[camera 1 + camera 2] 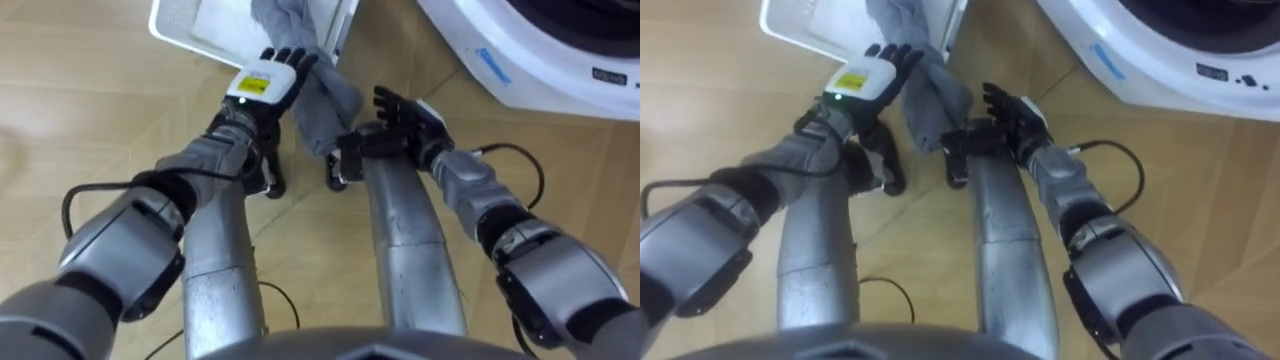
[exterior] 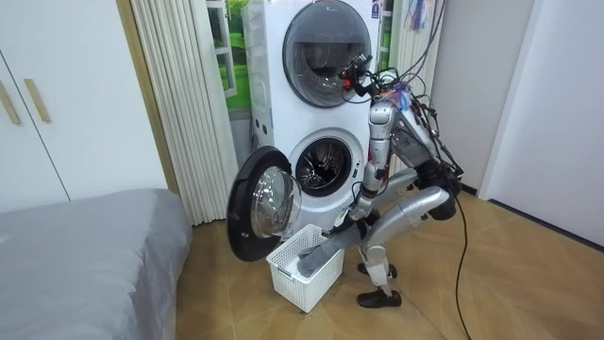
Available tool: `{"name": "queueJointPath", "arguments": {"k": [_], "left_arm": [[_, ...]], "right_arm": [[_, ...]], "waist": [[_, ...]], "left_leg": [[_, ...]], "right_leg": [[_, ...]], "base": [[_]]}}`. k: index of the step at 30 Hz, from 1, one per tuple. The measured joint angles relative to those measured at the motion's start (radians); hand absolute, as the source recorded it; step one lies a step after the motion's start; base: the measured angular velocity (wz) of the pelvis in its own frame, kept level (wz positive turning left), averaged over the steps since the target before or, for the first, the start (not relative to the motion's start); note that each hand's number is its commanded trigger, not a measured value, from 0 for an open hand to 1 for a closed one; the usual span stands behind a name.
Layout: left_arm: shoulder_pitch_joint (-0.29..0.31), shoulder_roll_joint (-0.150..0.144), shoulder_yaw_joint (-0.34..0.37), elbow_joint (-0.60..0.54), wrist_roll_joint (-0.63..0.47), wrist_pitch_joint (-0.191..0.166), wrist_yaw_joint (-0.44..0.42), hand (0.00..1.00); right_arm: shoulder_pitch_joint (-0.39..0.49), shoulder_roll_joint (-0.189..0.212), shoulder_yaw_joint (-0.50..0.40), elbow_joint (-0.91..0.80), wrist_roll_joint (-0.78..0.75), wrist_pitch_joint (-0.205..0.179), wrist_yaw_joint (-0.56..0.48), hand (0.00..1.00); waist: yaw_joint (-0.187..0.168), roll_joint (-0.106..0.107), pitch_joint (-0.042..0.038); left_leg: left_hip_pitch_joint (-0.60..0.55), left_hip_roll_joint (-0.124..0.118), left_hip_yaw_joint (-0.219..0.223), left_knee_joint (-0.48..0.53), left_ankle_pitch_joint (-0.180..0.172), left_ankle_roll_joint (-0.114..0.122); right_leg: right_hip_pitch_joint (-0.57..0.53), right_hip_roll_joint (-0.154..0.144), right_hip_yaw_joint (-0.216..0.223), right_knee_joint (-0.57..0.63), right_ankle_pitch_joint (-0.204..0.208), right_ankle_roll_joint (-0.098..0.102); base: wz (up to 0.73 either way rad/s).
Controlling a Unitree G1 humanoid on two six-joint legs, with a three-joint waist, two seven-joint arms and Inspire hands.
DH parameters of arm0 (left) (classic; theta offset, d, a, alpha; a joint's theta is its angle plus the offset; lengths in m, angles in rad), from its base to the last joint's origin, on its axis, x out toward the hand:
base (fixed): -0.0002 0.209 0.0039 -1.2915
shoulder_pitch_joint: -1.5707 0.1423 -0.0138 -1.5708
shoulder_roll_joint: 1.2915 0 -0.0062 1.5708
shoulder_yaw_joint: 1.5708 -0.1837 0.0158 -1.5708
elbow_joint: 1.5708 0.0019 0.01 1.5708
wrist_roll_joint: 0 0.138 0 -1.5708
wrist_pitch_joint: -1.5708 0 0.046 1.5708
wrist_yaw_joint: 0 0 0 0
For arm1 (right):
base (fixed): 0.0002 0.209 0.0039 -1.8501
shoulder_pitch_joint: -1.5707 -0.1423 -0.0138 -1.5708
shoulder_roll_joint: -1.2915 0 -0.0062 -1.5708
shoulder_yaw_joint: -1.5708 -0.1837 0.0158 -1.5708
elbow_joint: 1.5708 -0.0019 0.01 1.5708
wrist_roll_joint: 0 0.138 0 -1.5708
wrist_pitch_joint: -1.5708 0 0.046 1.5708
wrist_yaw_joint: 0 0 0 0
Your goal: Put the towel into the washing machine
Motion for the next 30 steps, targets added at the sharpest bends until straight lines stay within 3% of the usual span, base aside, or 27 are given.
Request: {"name": "queueJointPath", "arguments": {"k": [4, 8, 9, 10, 21, 30], "left_arm": [[-0.037, -0.017, -0.041, 0.0, 0.0, -0.001, 0.05, 0.0], [-0.067, -0.026, -0.086, -0.002, 0.0, -0.008, 0.083, 0.0], [-0.073, -0.026, -0.104, -0.005, -0.002, -0.009, 0.084, 0.47], [-0.076, -0.025, -0.122, -0.01, -0.006, -0.01, 0.084, 1.0], [-0.082, -0.015, -0.185, -0.024, -0.012, -0.017, 0.046, 1.0], [-0.133, 0.0, -0.211, -0.023, -0.077, -0.016, -0.017, 1.0]], "right_arm": [[-0.011, 0.001, 0.01, 0.001, 0.052, -0.003, 0.013, 0.0], [-0.028, 0.001, 0.035, -0.005, 0.084, -0.004, 0.012, 0.0], [-0.033, 0.001, 0.04, -0.007, 0.094, -0.005, 0.012, 0.0], [-0.034, 0.0, 0.046, -0.009, 0.104, -0.006, 0.012, 0.0], [-0.048, -0.003, 0.074, -0.047, 0.106, -0.022, 0.013, 0.0], [-0.06, -0.001, 0.096, -0.037, 0.104, -0.022, 0.011, 0.0]], "waist": [[-0.01, 0.0, 0.0], [-0.013, 0.0, 0.0], [-0.015, 0.0, 0.0], [-0.015, 0.0, 0.0], [-0.021, -0.002, -0.0013], [-0.058, -0.004, -0.0021]], "left_leg": [[-0.019, 0.005, -0.001, 0.013, -0.01, -0.004], [-0.04, 0.018, -0.002, 0.023, -0.023, -0.005], [-0.044, 0.018, -0.002, 0.023, -0.025, -0.006], [-0.044, 0.018, -0.002, 0.021, -0.026, -0.006], [-0.05, 0.015, -0.001, 0.005, -0.029, -0.003], [-0.052, 0.014, 0.005, -0.031, -0.024, 0.003]], "right_leg": [[-0.017, 0.0, -0.005, 0.014, -0.007, -0.016], [-0.034, 0.009, -0.01, 0.013, -0.014, -0.02], [-0.038, 0.009, -0.01, 0.013, -0.016, -0.02], [-0.039, 0.009, -0.01, 0.011, -0.017, -0.02], [-0.043, 0.008, -0.01, -0.007, -0.018, -0.014], [-0.041, 0.01, -0.011, -0.048, -0.016, -0.007]], "base": [[0.03], [-0.06], [0.0], [0.0], [0.0], [-0.01]]}}
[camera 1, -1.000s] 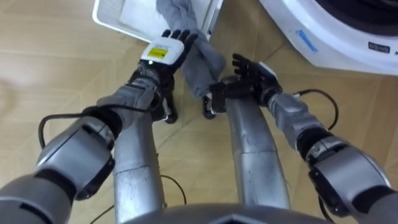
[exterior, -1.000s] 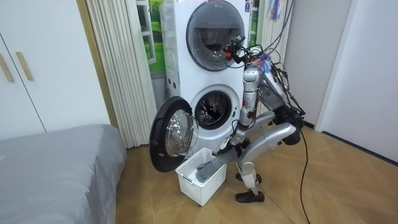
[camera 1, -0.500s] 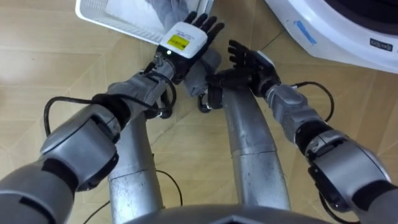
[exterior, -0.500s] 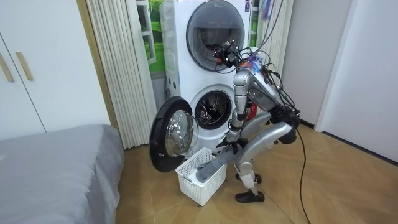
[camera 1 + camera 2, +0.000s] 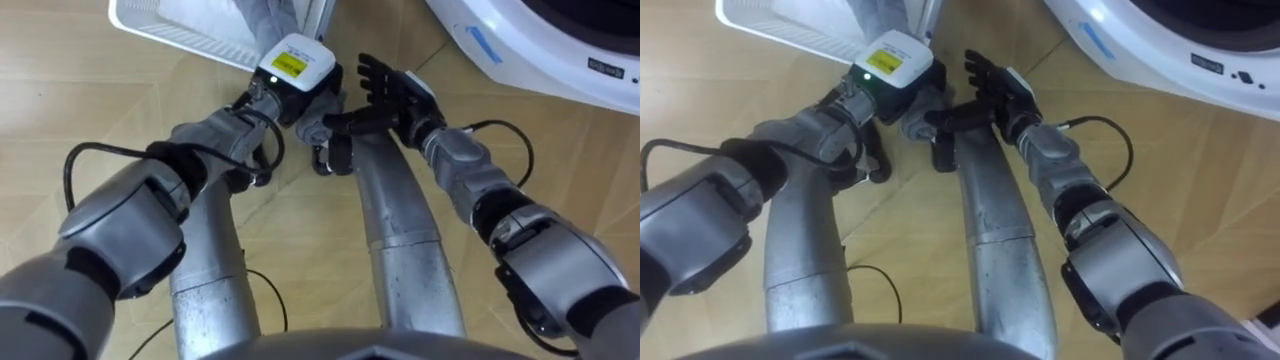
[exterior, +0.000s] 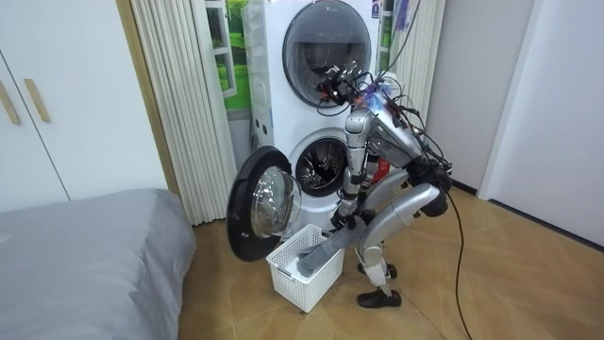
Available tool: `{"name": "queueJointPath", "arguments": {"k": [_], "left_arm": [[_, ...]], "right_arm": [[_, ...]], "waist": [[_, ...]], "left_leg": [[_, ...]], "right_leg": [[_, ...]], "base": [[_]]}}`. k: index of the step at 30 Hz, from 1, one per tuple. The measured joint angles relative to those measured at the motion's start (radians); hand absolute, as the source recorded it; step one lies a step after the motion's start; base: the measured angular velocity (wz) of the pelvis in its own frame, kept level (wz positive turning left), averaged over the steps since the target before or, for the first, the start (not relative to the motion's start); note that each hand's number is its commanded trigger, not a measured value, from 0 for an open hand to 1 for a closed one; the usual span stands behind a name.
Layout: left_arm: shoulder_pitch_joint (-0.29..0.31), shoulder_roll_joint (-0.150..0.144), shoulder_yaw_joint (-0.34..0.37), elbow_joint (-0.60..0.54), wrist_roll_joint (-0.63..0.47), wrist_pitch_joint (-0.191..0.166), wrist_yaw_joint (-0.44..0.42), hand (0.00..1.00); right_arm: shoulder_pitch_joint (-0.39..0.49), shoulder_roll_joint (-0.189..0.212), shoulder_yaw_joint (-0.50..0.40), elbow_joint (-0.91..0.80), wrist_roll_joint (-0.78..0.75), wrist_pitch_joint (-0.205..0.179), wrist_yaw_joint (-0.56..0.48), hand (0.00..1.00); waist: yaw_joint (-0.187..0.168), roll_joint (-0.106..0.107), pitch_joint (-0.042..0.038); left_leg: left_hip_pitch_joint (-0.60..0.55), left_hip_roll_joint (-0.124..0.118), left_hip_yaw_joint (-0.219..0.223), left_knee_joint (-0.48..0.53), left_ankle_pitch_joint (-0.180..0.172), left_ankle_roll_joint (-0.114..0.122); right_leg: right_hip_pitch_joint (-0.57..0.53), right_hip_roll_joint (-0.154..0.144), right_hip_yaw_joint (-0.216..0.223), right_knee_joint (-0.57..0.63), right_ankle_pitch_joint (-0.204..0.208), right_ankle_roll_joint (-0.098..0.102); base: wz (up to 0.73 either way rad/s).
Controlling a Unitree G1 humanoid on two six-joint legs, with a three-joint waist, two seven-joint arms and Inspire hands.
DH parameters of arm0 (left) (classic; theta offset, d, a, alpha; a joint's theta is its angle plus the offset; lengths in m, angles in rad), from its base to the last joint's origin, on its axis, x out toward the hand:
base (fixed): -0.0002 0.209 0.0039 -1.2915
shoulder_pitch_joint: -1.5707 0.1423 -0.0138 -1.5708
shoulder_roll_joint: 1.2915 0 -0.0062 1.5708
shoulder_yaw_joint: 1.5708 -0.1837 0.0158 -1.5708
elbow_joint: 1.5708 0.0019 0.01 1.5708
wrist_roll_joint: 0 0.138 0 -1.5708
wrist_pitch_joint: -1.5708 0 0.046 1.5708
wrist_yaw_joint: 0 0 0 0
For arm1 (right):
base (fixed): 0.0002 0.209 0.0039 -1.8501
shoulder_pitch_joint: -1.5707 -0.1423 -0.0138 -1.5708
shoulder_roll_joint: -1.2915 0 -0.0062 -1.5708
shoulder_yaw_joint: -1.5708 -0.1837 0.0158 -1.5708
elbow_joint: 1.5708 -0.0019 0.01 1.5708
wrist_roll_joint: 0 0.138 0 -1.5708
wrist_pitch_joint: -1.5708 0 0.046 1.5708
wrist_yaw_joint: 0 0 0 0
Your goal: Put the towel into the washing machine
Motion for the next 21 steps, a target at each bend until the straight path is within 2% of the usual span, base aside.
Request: {"name": "queueJointPath", "arguments": {"k": [4, 11, 16, 21], "left_arm": [[-0.027, 0.001, -0.023, 0.0, -0.038, 0.001, -0.06, 1.0], [-0.024, -0.002, -0.021, -0.001, -0.053, 0.013, -0.135, 1.0], [0.026, -0.004, -0.02, -0.014, -0.041, 0.015, -0.168, 1.0], [0.104, 0.003, -0.01, -0.056, -0.012, 0.004, -0.183, 1.0]], "right_arm": [[-0.016, 0.001, 0.012, 0.004, 0.007, 0.001, 0.0, 0.0], [-0.009, 0.002, 0.02, 0.041, 0.037, 0.006, 0.002, 0.0], [0.03, 0.001, 0.019, 0.087, 0.041, 0.013, 0.013, 0.0], [0.098, -0.044, 0.004, 0.115, 0.059, 0.025, 0.023, 0.0]], "waist": [[-0.002, 0.0, 0.0], [-0.003, 0.0, 0.0], [-0.003, 0.0, -0.0002], [-0.001, 0.001, -0.0009]], "left_leg": [[0.003, 0.002, 0.001, -0.003, 0.0, 0.0], [0.055, -0.002, 0.005, -0.02, 0.0, 0.0], [0.148, -0.005, 0.011, -0.056, 0.0, -0.001], [0.286, -0.017, 0.016, -0.128, 0.006, -0.005]], "right_leg": [[0.003, 0.001, 0.0, -0.005, 0.0, 0.0], [0.053, -0.001, 0.003, -0.016, -0.001, 0.002], [0.141, -0.001, 0.008, -0.047, -0.002, 0.003], [0.276, -0.003, 0.01, -0.112, -0.003, 0.01]], "base": [[0.0], [0.01], [0.01], [0.04]]}}
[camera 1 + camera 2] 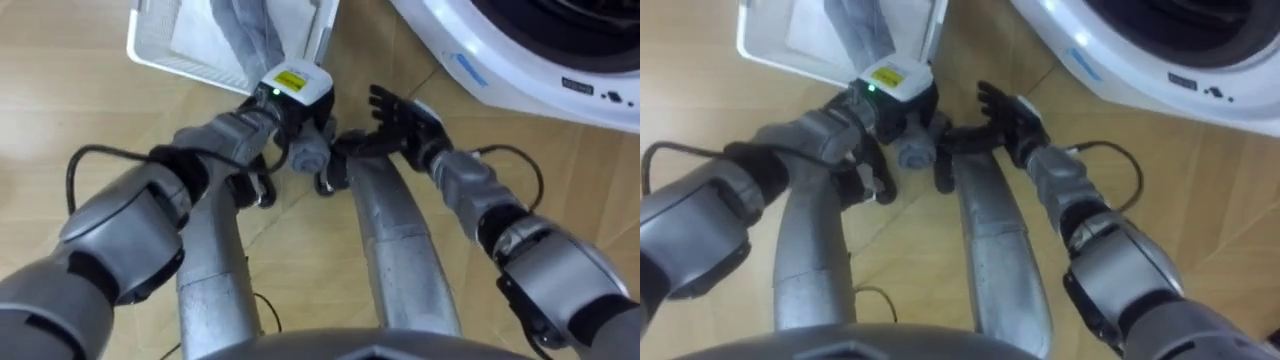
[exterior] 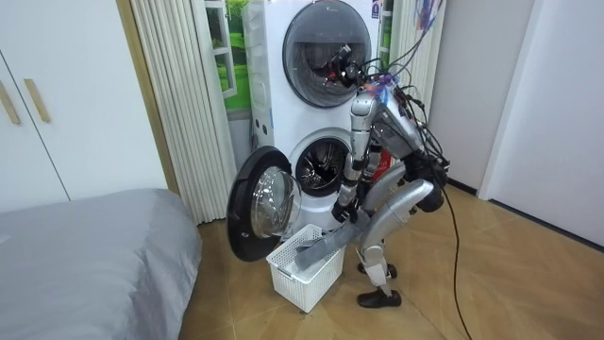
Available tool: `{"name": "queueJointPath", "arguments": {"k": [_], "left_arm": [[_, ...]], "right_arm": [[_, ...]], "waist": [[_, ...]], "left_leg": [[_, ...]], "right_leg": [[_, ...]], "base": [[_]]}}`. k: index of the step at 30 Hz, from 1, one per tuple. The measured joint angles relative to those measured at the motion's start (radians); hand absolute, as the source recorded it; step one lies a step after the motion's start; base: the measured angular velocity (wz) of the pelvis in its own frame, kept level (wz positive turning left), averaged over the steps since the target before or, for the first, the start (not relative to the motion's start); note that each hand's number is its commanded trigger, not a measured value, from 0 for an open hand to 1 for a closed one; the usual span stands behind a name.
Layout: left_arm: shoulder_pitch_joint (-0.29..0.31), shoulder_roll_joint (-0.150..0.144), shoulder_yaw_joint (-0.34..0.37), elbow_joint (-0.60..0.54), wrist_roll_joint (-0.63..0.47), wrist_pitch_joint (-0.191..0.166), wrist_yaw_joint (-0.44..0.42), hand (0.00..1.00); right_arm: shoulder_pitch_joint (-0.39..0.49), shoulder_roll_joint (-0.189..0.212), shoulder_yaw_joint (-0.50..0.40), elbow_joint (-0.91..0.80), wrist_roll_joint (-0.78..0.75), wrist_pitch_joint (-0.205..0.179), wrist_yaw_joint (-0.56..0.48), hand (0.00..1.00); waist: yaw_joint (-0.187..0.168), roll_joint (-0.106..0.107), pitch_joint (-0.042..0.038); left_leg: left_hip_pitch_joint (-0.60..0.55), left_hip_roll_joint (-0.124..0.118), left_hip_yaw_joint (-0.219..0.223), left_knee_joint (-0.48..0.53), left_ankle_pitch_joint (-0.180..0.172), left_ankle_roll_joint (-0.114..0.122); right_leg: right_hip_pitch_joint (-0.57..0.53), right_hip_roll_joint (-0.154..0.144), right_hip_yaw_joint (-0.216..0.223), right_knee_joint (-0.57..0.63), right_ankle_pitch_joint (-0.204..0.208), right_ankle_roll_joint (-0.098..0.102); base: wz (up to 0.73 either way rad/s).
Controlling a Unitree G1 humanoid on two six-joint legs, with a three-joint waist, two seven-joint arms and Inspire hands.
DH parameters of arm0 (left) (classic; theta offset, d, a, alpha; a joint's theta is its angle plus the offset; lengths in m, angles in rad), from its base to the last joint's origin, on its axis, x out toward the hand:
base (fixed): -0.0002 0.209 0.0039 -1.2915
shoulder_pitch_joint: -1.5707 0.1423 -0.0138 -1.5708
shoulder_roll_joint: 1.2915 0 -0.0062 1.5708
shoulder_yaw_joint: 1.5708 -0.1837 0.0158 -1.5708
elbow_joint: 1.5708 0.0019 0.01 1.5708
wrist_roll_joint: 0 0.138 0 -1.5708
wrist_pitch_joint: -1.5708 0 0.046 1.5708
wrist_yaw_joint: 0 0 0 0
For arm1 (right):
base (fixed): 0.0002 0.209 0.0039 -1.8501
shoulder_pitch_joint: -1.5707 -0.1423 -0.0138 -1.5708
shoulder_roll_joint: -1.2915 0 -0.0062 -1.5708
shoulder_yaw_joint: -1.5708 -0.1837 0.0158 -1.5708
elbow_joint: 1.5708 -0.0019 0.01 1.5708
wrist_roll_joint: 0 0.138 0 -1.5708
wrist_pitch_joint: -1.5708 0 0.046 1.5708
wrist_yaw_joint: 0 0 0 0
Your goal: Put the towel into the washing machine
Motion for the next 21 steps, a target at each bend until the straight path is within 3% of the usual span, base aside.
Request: {"name": "queueJointPath", "arguments": {"k": [4, 9, 13, 18, 21], "left_arm": [[0.031, 0.015, 0.038, 0.013, 0.017, -0.019, 0.001, 1.0], [0.049, 0.066, 0.098, 0.01, 0.025, -0.033, 0.063, 1.0], [0.056, 0.084, 0.181, -0.025, 0.022, -0.038, 0.141, 1.0], [0.064, 0.054, 0.233, -0.049, -0.036, -0.05, 0.183, 1.0], [0.085, 0.012, 0.277, -0.097, -0.199, -0.053, 0.18, 1.0]], "right_arm": [[0.036, -0.039, -0.035, 0.02, -0.001, 0.006, -0.002, 0.0], [0.049, -0.049, -0.058, 0.047, -0.063, 0.008, -0.01, 0.0], [0.047, -0.049, -0.087, 0.044, -0.119, 0.007, -0.015, 0.0], [0.05, -0.045, -0.093, 0.033, -0.162, 0.01, -0.013, 0.0], [0.048, -0.034, -0.095, 0.036, -0.184, 0.019, -0.01, 0.0]], "waist": [[0.0, 0.0, -0.0002], [0.008, 0.003, -0.0013], [0.029, 0.006, -0.0026], [0.058, 0.011, -0.0043], [0.079, 0.011, -0.0043]], "left_leg": [[0.111, 0.0, 0.005, -0.053, 0.003, -0.005], [0.214, 0.0, 0.006, -0.103, 0.009, -0.009], [0.283, -0.001, 0.011, -0.135, 0.013, -0.009], [0.335, -0.004, 0.009, -0.162, 0.015, -0.009], [0.338, -0.006, 0.008, -0.171, 0.015, -0.009]], "right_leg": [[0.114, 0.004, -0.002, -0.059, 0.003, 0.005], [0.222, 0.008, -0.01, -0.115, 0.005, 0.008], [0.294, 0.009, -0.013, -0.158, 0.008, 0.014], [0.354, 0.009, -0.02, -0.195, 0.011, 0.019], [0.357, 0.007, -0.023, -0.198, 0.012, 0.021]], "base": [[-0.02], [0.04], [0.02], [0.01], [0.05]]}}
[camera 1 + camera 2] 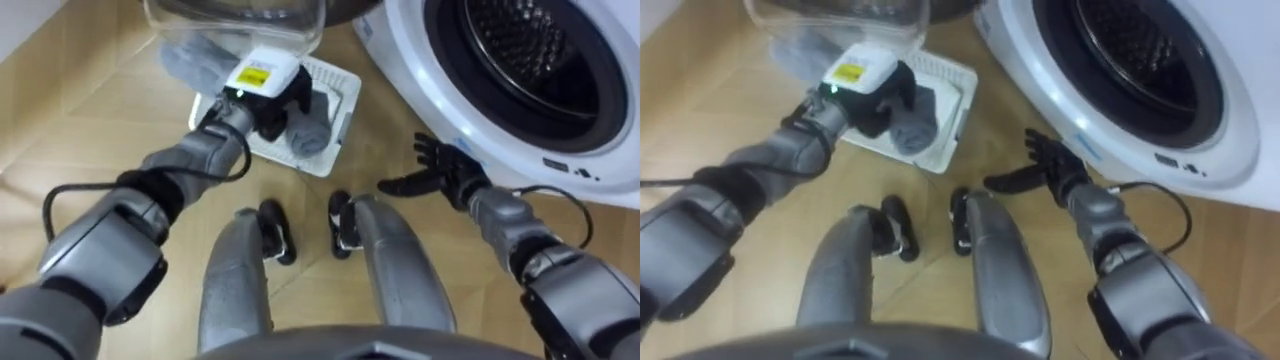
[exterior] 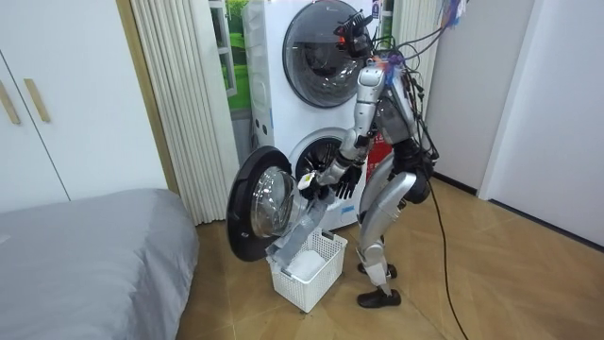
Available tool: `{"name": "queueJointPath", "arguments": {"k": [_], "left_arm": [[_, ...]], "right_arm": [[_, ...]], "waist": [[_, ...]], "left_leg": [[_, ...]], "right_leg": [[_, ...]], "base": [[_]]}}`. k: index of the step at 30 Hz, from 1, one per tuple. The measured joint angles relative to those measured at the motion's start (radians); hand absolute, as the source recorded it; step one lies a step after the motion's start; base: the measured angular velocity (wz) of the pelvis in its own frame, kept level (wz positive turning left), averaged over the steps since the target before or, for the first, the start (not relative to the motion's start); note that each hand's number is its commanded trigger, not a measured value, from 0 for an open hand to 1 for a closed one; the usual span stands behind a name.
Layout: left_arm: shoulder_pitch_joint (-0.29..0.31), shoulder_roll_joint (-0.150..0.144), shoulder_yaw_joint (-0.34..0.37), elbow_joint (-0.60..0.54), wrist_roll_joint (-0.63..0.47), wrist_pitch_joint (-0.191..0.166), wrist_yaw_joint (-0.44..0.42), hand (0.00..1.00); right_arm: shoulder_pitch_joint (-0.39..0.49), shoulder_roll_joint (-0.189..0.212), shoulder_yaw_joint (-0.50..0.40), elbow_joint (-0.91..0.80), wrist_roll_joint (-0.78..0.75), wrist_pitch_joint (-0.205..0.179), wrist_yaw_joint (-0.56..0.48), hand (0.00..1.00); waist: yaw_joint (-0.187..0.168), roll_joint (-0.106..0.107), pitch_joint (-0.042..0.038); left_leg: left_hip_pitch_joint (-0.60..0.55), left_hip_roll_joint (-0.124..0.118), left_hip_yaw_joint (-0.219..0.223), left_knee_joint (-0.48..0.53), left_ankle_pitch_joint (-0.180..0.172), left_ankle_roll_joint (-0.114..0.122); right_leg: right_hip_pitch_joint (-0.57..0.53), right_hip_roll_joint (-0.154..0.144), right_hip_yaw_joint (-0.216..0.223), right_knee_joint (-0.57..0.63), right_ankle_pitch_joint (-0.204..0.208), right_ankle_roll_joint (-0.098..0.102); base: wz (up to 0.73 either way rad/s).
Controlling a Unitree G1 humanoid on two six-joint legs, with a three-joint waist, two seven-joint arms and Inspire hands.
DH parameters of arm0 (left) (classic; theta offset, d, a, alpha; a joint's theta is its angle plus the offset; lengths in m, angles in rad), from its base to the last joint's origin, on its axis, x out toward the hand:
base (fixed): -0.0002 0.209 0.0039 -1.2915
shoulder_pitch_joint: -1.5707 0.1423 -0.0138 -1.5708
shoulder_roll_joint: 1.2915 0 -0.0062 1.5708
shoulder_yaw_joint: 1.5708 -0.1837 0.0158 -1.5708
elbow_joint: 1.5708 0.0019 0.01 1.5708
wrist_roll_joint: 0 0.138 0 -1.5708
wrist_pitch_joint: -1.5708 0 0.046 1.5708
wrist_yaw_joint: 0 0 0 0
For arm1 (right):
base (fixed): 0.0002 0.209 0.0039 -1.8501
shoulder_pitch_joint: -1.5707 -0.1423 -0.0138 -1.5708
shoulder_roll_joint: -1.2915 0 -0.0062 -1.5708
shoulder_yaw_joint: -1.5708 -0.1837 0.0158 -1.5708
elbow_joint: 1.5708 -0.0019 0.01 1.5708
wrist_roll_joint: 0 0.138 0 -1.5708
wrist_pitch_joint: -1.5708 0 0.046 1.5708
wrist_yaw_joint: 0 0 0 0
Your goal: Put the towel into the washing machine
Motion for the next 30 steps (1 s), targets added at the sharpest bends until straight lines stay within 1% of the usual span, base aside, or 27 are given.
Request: {"name": "queueJointPath", "arguments": {"k": [1, 2, 3, 4, 5, 6, 7, 8, 10, 11, 12, 13, 14, 15, 16, 17, 19, 20, 22, 23, 25, 28, 30], "left_arm": [[0.023, -0.015, 0.029, -0.019, -0.085, 0.0, -0.007, 1.0], [0.029, -0.023, 0.033, -0.022, -0.134, 0.0, -0.018, 1.0], [0.041, -0.031, 0.038, -0.032, -0.241, 0.0, -0.052, 1.0], [0.054, -0.034, 0.04, -0.058, -0.33, 0.0, -0.091, 1.0], [0.059, -0.037, 0.041, -0.07, -0.369, 0.0, -0.113, 1.0], [0.066, -0.051, 0.04, -0.08, -0.464, 0.0, -0.163, 1.0], [0.078, -0.067, 0.039, -0.084, -0.573, 0.0, -0.216, 1.0], [0.086, -0.073, 0.038, -0.087, -0.622, 0.0, -0.244, 1.0], [0.115, -0.09, 0.019, -0.088, -0.825, 0.0, -0.367, 1.0], [0.123, -0.093, 0.017, -0.088, -0.873, 0.001, -0.398, 1.0], [0.138, -0.097, 0.017, -0.088, -0.957, 0.001, -0.455, 1.0], [0.153, -0.1, 0.017, -0.088, -1.018, 0.001, -0.504, 1.0], [0.161, -0.101, 0.016, -0.088, -1.05, 0.003, -0.527, 1.0], [0.176, -0.104, 0.015, -0.088, -1.113, 0.006, -0.567, 1.0], [0.188, -0.105, 0.012, -0.089, -1.161, 0.014, -0.602, 1.0], [0.194, -0.104, 0.01, -0.09, -1.184, 0.021, -0.618, 1.0], [0.209, -0.105, -0.013, -0.093, -1.287, 0.046, -0.662, 1.0], [0.21, -0.105, -0.017, -0.093, -1.306, 0.053, -0.672, 1.0], [0.211, -0.105, -0.014, -0.093, -1.384, 0.079, -0.718, 1.0], [0.211, -0.105, -0.014, -0.093, -1.404, 0.085, -0.727, 1.0], [0.212, -0.105, -0.012, -0.093, -1.47, 0.115, -0.761, 1.0], [0.224, -0.107, -0.014, -0.103, -1.551, 0.146, -0.79, 1.0], [0.238, -0.107, -0.014, -0.123, -1.591, 0.159, -0.802, 1.0]], "right_arm": [[-0.002, 0.009, -0.003, 0.0, -0.035, 0.004, 0.0, 0.0], [-0.003, 0.012, -0.003, -0.002, -0.044, 0.005, 0.0, 0.0], [-0.001, 0.02, 0.001, -0.003, -0.054, 0.008, 0.002, 0.0], [-0.001, 0.024, 0.001, -0.005, -0.061, 0.008, 0.003, 0.0], [0.0, 0.026, -0.001, -0.004, -0.062, 0.009, 0.003, 0.0], [0.0, 0.033, -0.003, -0.002, -0.06, 0.011, 0.003, 0.0], [0.0, 0.044, -0.005, -0.002, -0.062, 0.019, 0.001, 0.0], [0.0, 0.052, -0.006, -0.002, -0.062, 0.021, 0.001, 0.0], [0.004, 0.075, -0.006, -0.002, -0.063, 0.031, 0.003, 0.0], [0.005, 0.08, -0.007, -0.002, -0.066, 0.031, 0.003, 0.0], [0.01, 0.092, -0.01, -0.002, -0.076, 0.032, -0.001, 0.0], [0.014, 0.1, -0.017, -0.003, -0.091, 0.035, -0.002, 0.0], [0.016, 0.102, -0.019, -0.005, -0.095, 0.035, -0.003, 0.0], [0.022, 0.101, -0.019, -0.014, -0.095, 0.036, -0.002, 0.0], [0.023, 0.101, -0.019, -0.015, -0.096, 0.039, -0.002, 0.0], [0.024, 0.101, -0.019, -0.017, -0.097, 0.041, -0.001, 0.0], [0.03, 0.101, -0.024, -0.029, -0.098, 0.051, -0.001, 0.0], [0.03, 0.101, -0.027, -0.03, -0.099, 0.053, -0.001, 0.0], [0.03, 0.107, -0.051, -0.043, -0.115, 0.053, 0.003, 0.0], [0.03, 0.108, -0.056, -0.044, -0.122, 0.053, 0.004, 0.0], [0.036, 0.111, -0.068, -0.044, -0.139, 0.054, -0.002, 0.0], [0.054, 0.113, -0.075, -0.046, -0.14, 0.054, -0.014, 0.0], [0.056, 0.12, -0.088, -0.045, -0.147, 0.054, -0.024, 0.0]], "waist": [[0.0, 0.0, 0.0], [0.002, 0.0, 0.0], [0.002, -0.001, -0.0006], [0.001, -0.001, -0.0007], [0.001, -0.002, -0.0007], [0.002, -0.002, -0.0011], [0.003, -0.007, -0.0041], [0.003, -0.012, -0.0068], [0.001, -0.03, -0.0183], [0.001, -0.035, -0.0213], [0.002, -0.048, -0.029], [0.002, -0.058, -0.036], [0.003, -0.062, -0.0387], [0.005, -0.066, -0.0409], [0.008, -0.066, -0.041], [0.011, -0.066, -0.0412], [0.022, -0.067, -0.0416], [0.024, -0.067, -0.0416], [0.033, -0.067, -0.0416], [0.034, -0.067, -0.0416], [0.044, -0.066, -0.0418], [0.059, -0.063, -0.0434], [0.064, -0.06, -0.045]], "left_leg": [[0.006, -0.003, -0.001, -0.004, 0.001, -0.001], [0.008, -0.003, -0.002, -0.005, 0.002, -0.002], [0.012, -0.006, -0.006, -0.007, 0.004, -0.004], [0.012, -0.01, -0.006, -0.013, 0.009, -0.003], [0.012, -0.011, -0.006, -0.016, 0.012, -0.003], [0.011, -0.014, -0.006, -0.018, 0.017, -0.001], [0.012, -0.015, -0.006, -0.019, 0.019, -0.001], [0.013, -0.015, -0.005, -0.02, 0.02, -0.001], [0.016, -0.016, -0.005, -0.021, 0.023, -0.002], [0.017, -0.015, -0.005, -0.02, 0.024, -0.002], [0.019, -0.013, -0.005, -0.02, 0.024, -0.003], [0.022, -0.012, -0.007, -0.019, 0.024, -0.003], [0.024, -0.012, -0.009, -0.02, 0.025, -0.003], [0.028, -0.009, -0.012, -0.022, 0.026, -0.003], [0.034, -0.006, -0.014, -0.026, 0.028, -0.002], [0.037, -0.006, -0.015, -0.03, 0.031, -0.002], [0.051, -0.009, -0.017, -0.05, 0.034, 0.003], [0.053, -0.01, -0.017, -0.052, 0.034, 0.004], [0.05, -0.01, -0.017, -0.057, 0.038, 0.008], [0.05, -0.01, -0.018, -0.059, 0.038, 0.009], [0.051, -0.012, -0.022, -0.059, 0.039, 0.01], [0.051, -0.01, -0.033, -0.059, 0.039, 0.009], [0.051, -0.01, -0.033, -0.059, 0.039, 0.009]], "right_leg": [[0.004, -0.002, -0.001, -0.001, 0.0, 0.0], [0.008, -0.002, -0.002, -0.002, 0.0, 0.0], [0.013, -0.004, -0.005, -0.003, 0.0, 0.0], [0.012, -0.008, -0.008, -0.004, 0.0, 0.0], [0.011, -0.01, -0.009, -0.004, 0.0, 0.0], [0.011, -0.013, -0.012, -0.004, 0.0, 0.0], [0.011, -0.014, -0.01, -0.004, 0.0, 0.0], [0.011, -0.013, -0.008, -0.004, 0.0, 0.0], [0.014, -0.013, -0.006, -0.004, 0.001, -0.002], [0.015, -0.013, -0.008, -0.004, 0.001, -0.002], [0.018, -0.013, -0.012, -0.004, 0.002, -0.003], [0.022, -0.012, -0.014, -0.007, 0.002, -0.004], [0.026, -0.011, -0.015, -0.009, 0.003, -0.006], [0.034, -0.007, -0.016, -0.021, 0.009, -0.005], [0.045, -0.002, -0.018, -0.034, 0.016, -0.003], [0.05, -0.001, -0.018, -0.041, 0.02, -0.002], [0.066, 0.0, -0.018, -0.058, 0.029, 0.004], [0.069, -0.001, -0.018, -0.059, 0.03, 0.006], [0.069, -0.002, -0.023, -0.069, 0.038, 0.008], [0.07, -0.002, -0.025, -0.072, 0.039, 0.009], [0.076, -0.002, -0.029, -0.077, 0.041, 0.01], [0.089, 0.002, -0.041, -0.091, 0.043, 0.01], [0.089, 0.002, -0.041, -0.092, 0.043, 0.01]], "base": [[0.0], [0.04], [0.08], [0.11], [0.14], [0.08], [0.0], [-0.04], [0.0], [0.04], [0.04], [0.03], [0.0], [-0.04], [-0.05], [-0.05], [0.0], [0.0], [0.0], [0.04], [0.04], [0.09], [0.02]]}}
